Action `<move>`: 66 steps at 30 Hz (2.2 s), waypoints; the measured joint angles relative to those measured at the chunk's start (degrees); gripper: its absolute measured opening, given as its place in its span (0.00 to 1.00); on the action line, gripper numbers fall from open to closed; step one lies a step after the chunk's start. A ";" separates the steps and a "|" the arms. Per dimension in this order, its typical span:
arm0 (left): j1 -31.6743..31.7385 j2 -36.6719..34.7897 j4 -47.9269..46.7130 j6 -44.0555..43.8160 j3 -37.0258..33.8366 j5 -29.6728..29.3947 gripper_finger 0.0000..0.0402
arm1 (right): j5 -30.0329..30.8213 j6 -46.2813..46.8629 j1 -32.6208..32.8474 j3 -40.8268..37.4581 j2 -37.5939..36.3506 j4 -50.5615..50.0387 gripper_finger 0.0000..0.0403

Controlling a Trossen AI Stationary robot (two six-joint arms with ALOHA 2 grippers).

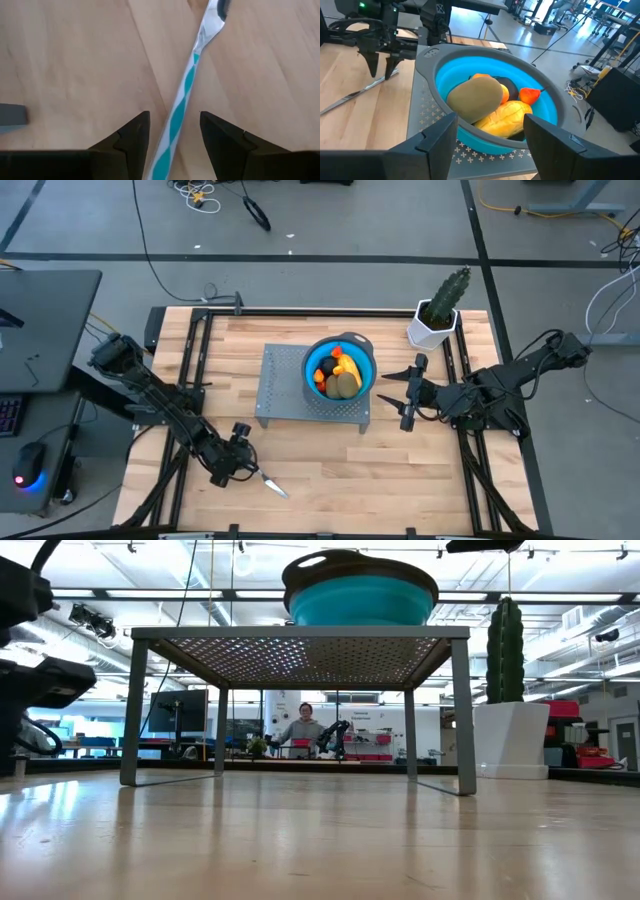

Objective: Pick & Place Fruit
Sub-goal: Put the blue knife on the shelf

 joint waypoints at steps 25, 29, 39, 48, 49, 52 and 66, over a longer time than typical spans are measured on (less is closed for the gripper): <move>-1.65 4.87 0.73 2.71 0.26 -4.19 0.27 | 0.04 0.44 0.00 -0.02 0.00 -0.50 0.59; -1.67 4.92 0.80 2.82 0.26 -3.65 0.15 | 0.04 0.44 0.00 -0.02 0.00 -0.67 0.59; -1.34 5.53 2.65 4.64 0.16 -4.99 0.14 | 0.02 0.44 0.00 -0.07 0.00 -0.85 0.59; -1.23 -0.02 -9.91 9.78 7.75 -6.33 0.10 | 0.02 0.44 0.00 -0.07 0.00 -0.83 0.59; -1.25 -1.04 -12.17 10.02 8.87 -7.10 0.09 | 0.02 0.44 0.00 -0.07 0.00 -0.83 0.59; -1.25 -4.57 -16.75 10.16 12.15 -9.95 0.11 | 0.02 0.44 0.00 -0.07 0.00 -0.83 0.59; -1.30 -24.73 -18.58 -7.98 19.50 -30.47 0.12 | 0.02 0.44 0.00 -0.07 -0.02 -0.85 0.59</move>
